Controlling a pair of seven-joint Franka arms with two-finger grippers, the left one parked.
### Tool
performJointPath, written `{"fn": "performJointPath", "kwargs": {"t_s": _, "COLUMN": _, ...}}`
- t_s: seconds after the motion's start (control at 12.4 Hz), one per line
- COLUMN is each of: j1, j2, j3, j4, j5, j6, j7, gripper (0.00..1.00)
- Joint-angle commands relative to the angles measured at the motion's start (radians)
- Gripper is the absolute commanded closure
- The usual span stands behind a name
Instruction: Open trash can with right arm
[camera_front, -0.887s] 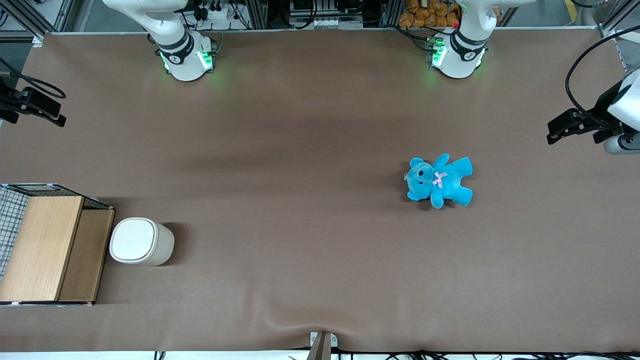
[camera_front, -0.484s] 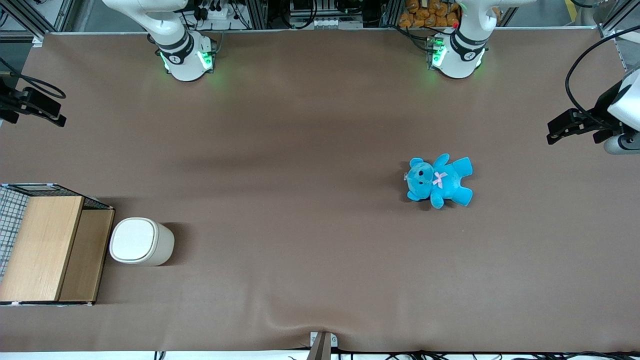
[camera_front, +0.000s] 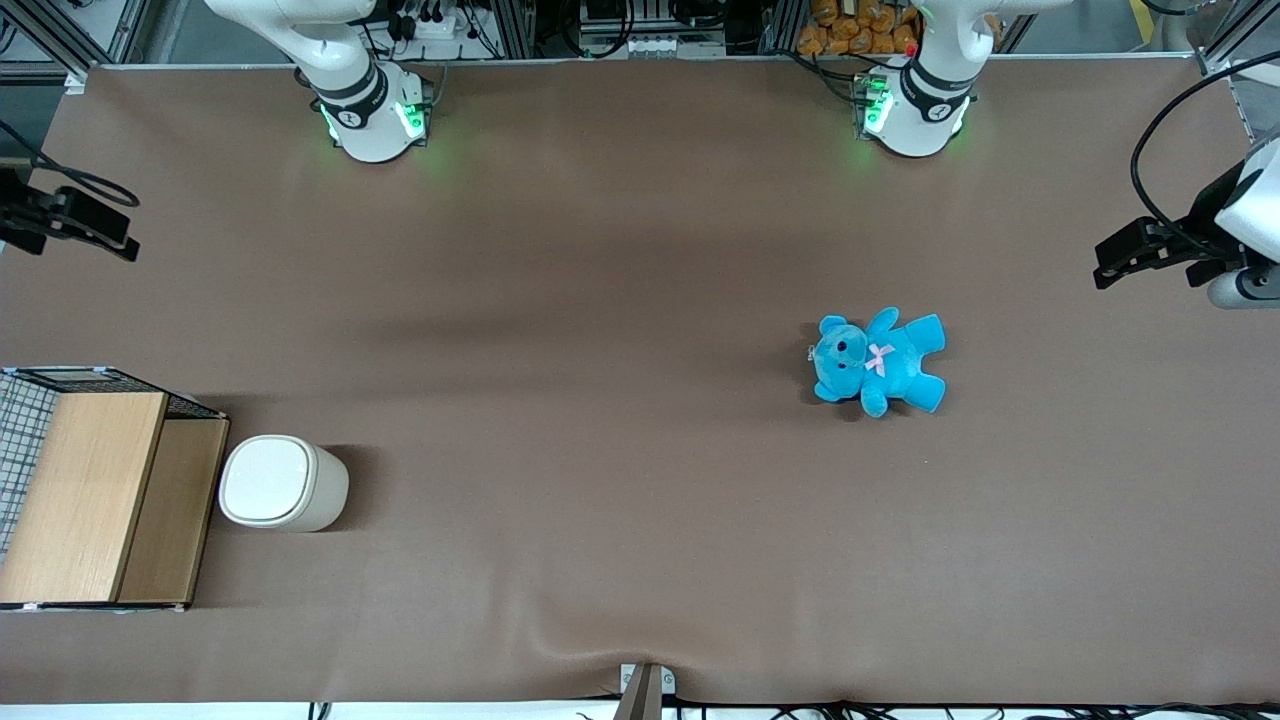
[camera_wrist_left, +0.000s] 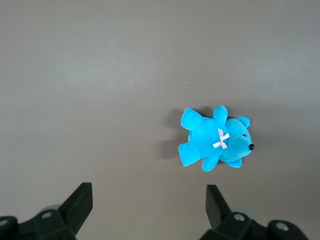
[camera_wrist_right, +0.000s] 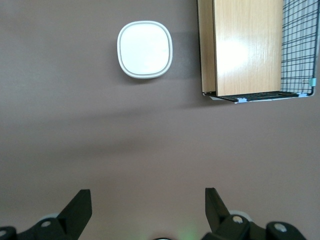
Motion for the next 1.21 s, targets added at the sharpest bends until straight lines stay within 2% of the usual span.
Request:
{"fn": "performJointPath", "kwargs": {"t_s": 0.0, "j1": 0.014, "j2": 0.07, "j3": 0.001, "j4": 0.015, "j5": 0.005, "j6": 0.0, "j7": -0.003, "gripper": 0.0}}
{"fn": "performJointPath", "kwargs": {"t_s": 0.4, "j1": 0.003, "j2": 0.128, "j3": -0.001, "j4": 0.012, "j5": -0.012, "j6": 0.026, "j7": -0.009, "gripper": 0.0}}
{"fn": "performJointPath", "kwargs": {"t_s": 1.13, "j1": -0.004, "j2": 0.266, "j3": -0.002, "j4": 0.015, "j5": -0.007, "j6": 0.262, "j7": -0.008, "gripper": 0.0}}
